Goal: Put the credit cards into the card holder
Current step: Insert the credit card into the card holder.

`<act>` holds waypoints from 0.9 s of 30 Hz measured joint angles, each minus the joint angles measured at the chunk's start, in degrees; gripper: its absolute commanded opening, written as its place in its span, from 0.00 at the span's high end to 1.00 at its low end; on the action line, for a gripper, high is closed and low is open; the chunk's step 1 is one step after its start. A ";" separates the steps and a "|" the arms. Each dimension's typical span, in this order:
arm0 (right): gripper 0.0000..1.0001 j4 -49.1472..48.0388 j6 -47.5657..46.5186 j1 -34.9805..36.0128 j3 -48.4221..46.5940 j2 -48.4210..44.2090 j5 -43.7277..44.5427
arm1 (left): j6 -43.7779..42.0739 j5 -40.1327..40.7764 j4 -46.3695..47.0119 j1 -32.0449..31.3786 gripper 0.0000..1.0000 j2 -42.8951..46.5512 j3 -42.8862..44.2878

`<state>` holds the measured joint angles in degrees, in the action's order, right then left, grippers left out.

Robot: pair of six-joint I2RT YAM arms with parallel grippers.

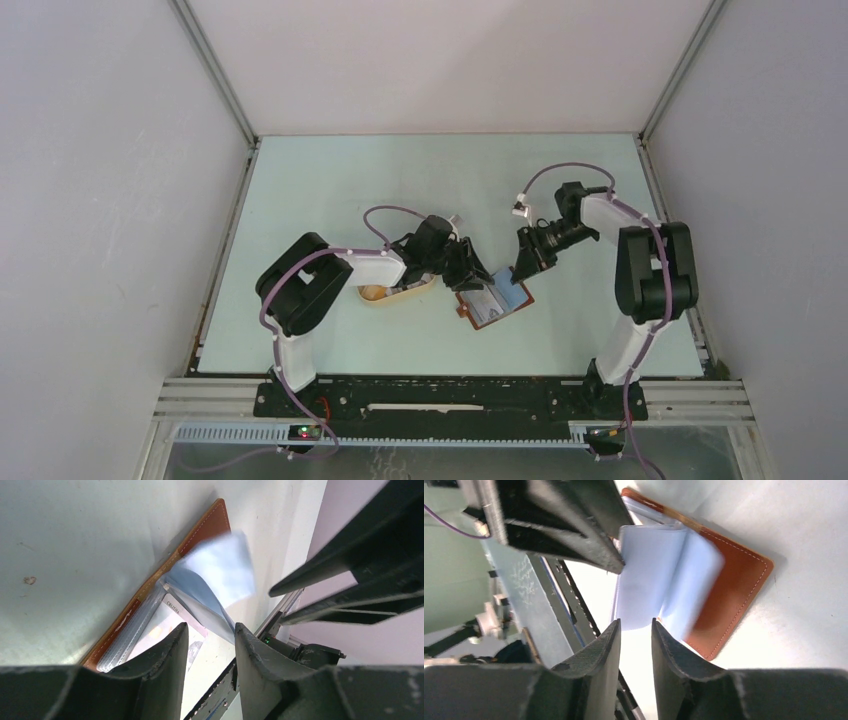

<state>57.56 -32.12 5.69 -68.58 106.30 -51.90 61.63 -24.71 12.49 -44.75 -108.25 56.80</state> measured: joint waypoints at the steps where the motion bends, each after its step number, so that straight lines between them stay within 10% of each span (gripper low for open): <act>1: 0.57 0.00 -1.05 0.04 0.22 -1.55 -0.04 | 0.02 0.00 0.00 0.00 0.56 0.00 0.00; 12: 0.41 -1.42 -7.87 6.82 6.62 -10.91 5.92 | 0.00 -0.11 0.00 0.00 0.57 0.00 0.00; 27: 0.42 -4.90 -6.36 9.05 6.69 -8.52 12.76 | -0.02 -0.15 0.00 0.00 0.56 0.00 0.00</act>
<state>52.66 -38.48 14.74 -61.89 97.78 -39.13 61.60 -24.86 12.49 -44.75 -108.25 56.80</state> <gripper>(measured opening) 0.589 0.438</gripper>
